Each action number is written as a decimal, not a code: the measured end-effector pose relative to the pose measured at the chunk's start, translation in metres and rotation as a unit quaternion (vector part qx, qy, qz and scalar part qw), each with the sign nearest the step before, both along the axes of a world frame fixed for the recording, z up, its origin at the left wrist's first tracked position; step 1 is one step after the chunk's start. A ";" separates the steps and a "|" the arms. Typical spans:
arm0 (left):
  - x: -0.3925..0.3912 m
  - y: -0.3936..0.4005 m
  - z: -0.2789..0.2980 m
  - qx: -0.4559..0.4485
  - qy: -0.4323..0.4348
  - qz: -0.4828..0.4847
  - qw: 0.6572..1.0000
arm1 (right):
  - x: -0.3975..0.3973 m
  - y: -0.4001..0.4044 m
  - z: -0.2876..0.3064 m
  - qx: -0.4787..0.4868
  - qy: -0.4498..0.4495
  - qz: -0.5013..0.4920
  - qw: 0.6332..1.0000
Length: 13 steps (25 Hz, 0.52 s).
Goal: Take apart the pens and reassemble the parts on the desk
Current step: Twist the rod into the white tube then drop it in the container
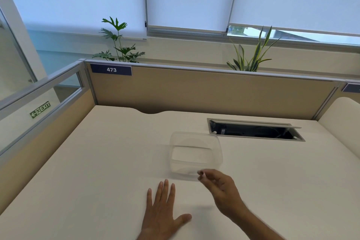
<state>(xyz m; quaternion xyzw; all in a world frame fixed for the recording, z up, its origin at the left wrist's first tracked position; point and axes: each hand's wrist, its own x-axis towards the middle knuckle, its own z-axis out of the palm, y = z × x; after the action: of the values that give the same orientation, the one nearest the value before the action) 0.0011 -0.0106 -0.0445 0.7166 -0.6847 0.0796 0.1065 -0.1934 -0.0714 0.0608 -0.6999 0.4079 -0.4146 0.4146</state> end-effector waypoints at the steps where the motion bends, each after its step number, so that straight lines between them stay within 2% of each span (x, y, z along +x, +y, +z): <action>1: 0.000 0.000 0.000 0.000 -0.001 0.001 1.000 | -0.004 0.002 -0.005 -0.047 0.045 0.012 0.998; 3: 0.000 -0.001 0.000 0.006 -0.001 0.003 1.000 | -0.014 0.004 -0.016 -0.179 0.155 0.068 0.969; 6: 0.000 0.000 0.000 0.006 0.007 -0.001 1.000 | -0.029 0.004 -0.036 -0.365 0.328 0.189 0.851; 8: 0.000 0.001 0.001 0.006 0.008 -0.003 1.000 | -0.037 0.005 -0.049 -0.414 0.366 0.229 0.801; 13: 0.000 0.001 0.001 -0.003 0.005 -0.003 1.000 | -0.057 0.002 -0.065 -0.482 0.420 0.244 0.729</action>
<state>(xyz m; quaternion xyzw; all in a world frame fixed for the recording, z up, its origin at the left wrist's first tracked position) 0.0007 -0.0099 -0.0430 0.7146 -0.6860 0.0782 0.1123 -0.2506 -0.0690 -0.0046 -0.9839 0.1009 -0.1036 -0.1050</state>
